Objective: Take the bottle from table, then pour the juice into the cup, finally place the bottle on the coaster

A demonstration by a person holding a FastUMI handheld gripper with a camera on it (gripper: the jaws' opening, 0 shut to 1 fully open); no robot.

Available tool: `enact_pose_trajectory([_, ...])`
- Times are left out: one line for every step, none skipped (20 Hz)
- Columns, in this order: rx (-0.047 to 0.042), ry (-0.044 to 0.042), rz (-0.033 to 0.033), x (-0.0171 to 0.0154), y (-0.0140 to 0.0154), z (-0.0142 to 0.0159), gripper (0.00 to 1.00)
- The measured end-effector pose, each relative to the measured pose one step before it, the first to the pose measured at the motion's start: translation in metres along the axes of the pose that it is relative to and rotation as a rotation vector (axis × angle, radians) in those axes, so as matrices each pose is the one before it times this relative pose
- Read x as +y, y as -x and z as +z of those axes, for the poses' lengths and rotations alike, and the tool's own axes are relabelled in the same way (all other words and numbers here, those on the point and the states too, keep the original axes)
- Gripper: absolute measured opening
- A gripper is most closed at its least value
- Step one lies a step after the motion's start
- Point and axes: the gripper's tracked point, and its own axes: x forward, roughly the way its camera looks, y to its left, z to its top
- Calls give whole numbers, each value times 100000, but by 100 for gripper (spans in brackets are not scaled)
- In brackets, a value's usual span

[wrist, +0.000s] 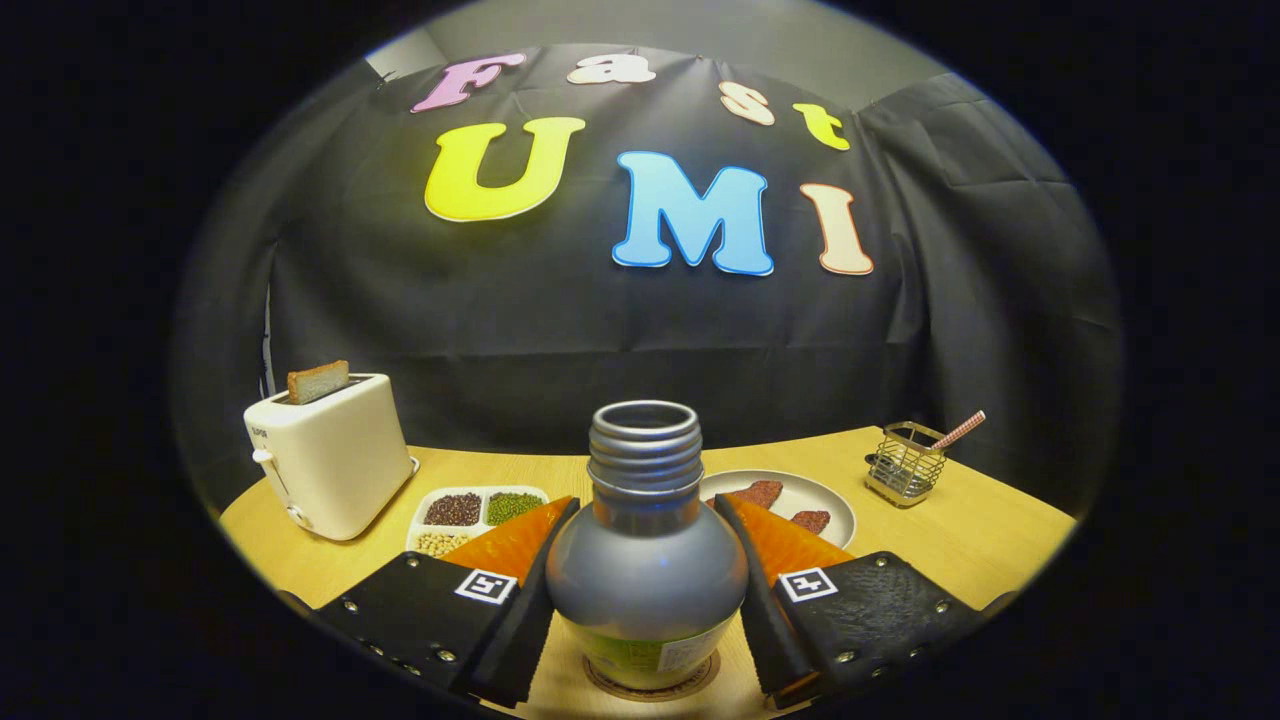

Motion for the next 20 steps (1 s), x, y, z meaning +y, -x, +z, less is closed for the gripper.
enact_pose_trajectory([-85, 453, 1241, 138, 2, -387, 80])
enact_pose_trajectory([190, -857, 1175, 430, -155, -310, 81])
enact_pose_trajectory([1130, -122, 341, -90, -61, -687, 80])
enact_pose_trajectory([430, 876, 233, 97, -8, -296, 81])
enact_pose_trajectory([-1127, 649, 284, 37, 24, 257, 81])
enact_pose_trajectory([-610, 230, -235, -64, -30, 210, 81])
enact_pose_trajectory([-267, 420, -376, -156, -96, -109, 80])
enact_pose_trajectory([-53, 329, -419, -36, -68, -30, 80])
enact_pose_trajectory([382, -187, -205, -197, 39, -280, 80])
enact_pose_trajectory([-918, -929, -236, -84, -104, 244, 81])
enact_pose_trajectory([-129, -1165, -154, -117, 98, -210, 81])
enact_pose_trajectory([271, -1491, -164, -59, 4, 114, 81])
enact_pose_trajectory([632, -1648, -426, -182, -45, -170, 81])
enact_pose_trajectory([-580, -1694, -1056, -187, 331, 346, 85])
enact_pose_trajectory([-881, 98, -2414, -578, -215, 365, 91])
enact_pose_trajectory([-1010, 1054, -1818, -529, 151, 509, 97])
enact_pose_trajectory([-1334, 282, -192, -170, 634, 837, 97])
enact_pose_trajectory([-1214, -666, 1225, 205, 349, 679, 97])
enact_pose_trajectory([-1001, -297, 1066, 150, 424, 612, 97])
enact_pose_trajectory([-728, 604, 663, 142, 463, 904, 97])
